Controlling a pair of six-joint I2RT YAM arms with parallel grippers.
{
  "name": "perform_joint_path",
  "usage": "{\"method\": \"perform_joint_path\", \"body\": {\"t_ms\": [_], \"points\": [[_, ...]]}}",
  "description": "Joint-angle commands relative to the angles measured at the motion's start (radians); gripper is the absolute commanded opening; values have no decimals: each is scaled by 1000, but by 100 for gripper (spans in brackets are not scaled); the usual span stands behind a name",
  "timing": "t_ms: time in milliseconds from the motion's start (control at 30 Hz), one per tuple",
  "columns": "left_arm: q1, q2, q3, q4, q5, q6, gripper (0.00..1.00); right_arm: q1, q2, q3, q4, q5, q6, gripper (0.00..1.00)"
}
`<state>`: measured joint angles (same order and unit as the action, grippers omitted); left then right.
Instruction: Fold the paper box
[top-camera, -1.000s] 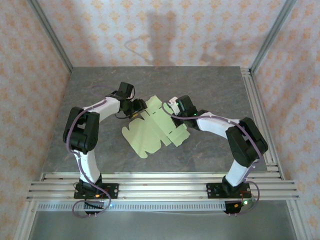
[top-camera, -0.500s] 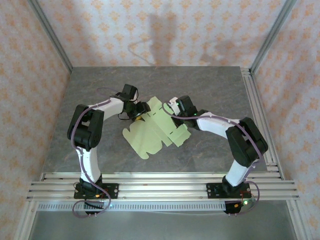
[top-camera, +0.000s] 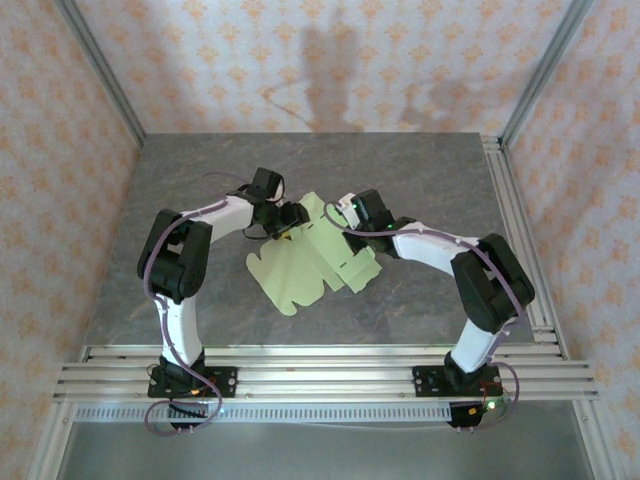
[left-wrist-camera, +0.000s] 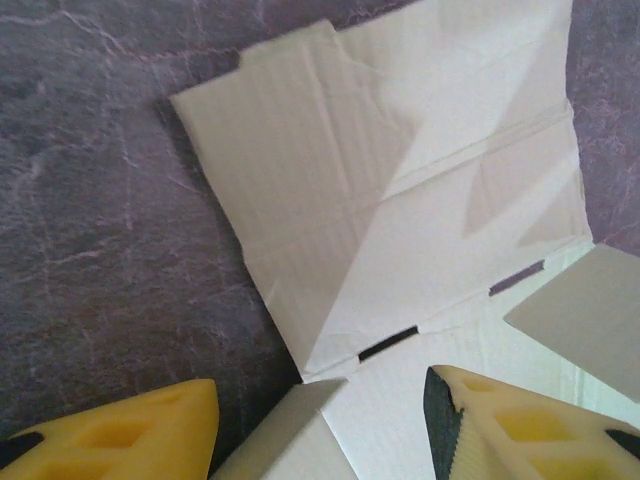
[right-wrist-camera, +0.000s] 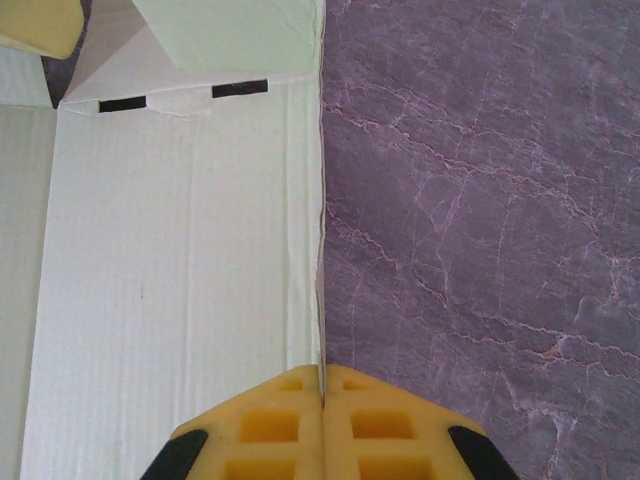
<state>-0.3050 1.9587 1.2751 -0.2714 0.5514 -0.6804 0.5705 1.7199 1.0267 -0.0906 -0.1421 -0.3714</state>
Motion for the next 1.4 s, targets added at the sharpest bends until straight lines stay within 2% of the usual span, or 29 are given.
{"method": "perform_joint_path", "body": {"t_ms": [0, 333, 567, 700, 1100, 1367], "points": [[-28, -43, 14, 15, 20, 7, 57, -1, 19, 34, -17, 24, -15, 0], [-55, -92, 11, 9, 14, 34, 61, 0, 41, 64, -50, 62, -16, 0], [-57, -5, 18, -39, 32, 22, 56, 2, 52, 75, -60, 67, -7, 0], [-64, 6, -13, -7, 50, 3, 51, 2, 69, 97, -88, 91, 12, 0], [-65, 84, -5, -59, -69, -27, 50, 14, 78, 103, -94, 104, 3, 0], [-65, -8, 12, -39, -38, -25, 51, 17, 61, 85, -86, 108, -2, 0]]}}
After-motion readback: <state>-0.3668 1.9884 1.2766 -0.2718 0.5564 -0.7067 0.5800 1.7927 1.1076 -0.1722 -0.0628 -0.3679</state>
